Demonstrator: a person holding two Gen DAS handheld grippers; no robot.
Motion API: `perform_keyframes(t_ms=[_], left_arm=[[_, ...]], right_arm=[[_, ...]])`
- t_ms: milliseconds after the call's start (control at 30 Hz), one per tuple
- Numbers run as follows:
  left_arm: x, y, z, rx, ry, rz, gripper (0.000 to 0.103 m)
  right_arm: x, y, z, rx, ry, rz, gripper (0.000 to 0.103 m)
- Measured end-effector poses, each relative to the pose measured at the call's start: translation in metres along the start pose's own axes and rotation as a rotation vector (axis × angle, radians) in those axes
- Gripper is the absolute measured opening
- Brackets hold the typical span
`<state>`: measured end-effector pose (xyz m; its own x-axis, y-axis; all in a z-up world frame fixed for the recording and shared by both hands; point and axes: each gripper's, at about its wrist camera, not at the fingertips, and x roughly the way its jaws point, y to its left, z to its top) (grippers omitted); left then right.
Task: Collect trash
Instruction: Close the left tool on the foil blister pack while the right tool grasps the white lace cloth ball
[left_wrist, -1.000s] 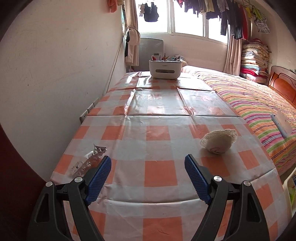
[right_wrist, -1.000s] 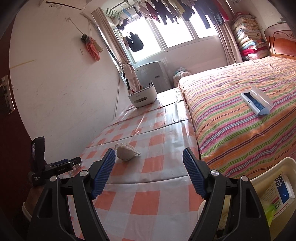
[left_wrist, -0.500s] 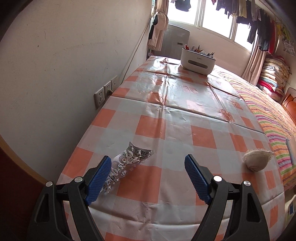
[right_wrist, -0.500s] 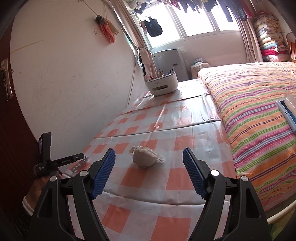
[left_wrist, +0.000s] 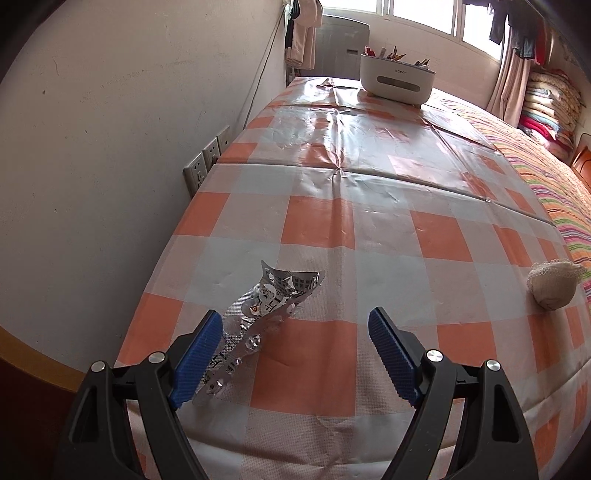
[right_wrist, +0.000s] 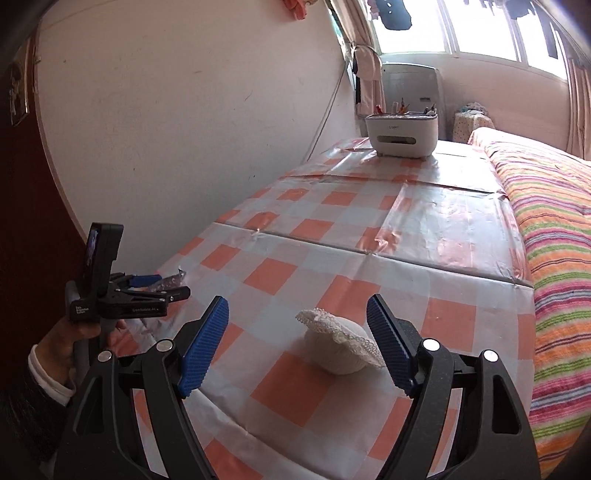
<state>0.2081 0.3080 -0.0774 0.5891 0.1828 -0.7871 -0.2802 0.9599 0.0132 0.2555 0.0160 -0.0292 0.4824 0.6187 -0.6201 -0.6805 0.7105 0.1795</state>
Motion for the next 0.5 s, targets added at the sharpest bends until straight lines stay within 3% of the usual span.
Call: perform_keyframes(t_ms=[100, 367, 400, 467, 500], left_arm=[[0.000, 0.001, 0.000, -0.003, 0.002, -0.008, 0.079], [-0.001, 0.006, 0.001, -0.038, -0.004, -0.021, 0.079], [-0.001, 0.006, 0.000, -0.040, -0.005, -0.020, 0.079], [-0.001, 0.008, 0.000, -0.044, -0.008, -0.020, 0.079], [-0.002, 0.008, 0.000, -0.048, -0.009, -0.016, 0.076]], right_arm=[[0.020, 0.005, -0.002, -0.065, 0.053, -0.048, 0.077], [0.062, -0.003, -0.011, -0.092, 0.186, -0.117, 0.075], [0.064, -0.005, -0.014, -0.080, 0.204, -0.114, 0.072], [0.067, -0.010, -0.019, -0.064, 0.223, -0.120, 0.051], [0.065, -0.012, -0.020, -0.049, 0.216, -0.108, 0.051]])
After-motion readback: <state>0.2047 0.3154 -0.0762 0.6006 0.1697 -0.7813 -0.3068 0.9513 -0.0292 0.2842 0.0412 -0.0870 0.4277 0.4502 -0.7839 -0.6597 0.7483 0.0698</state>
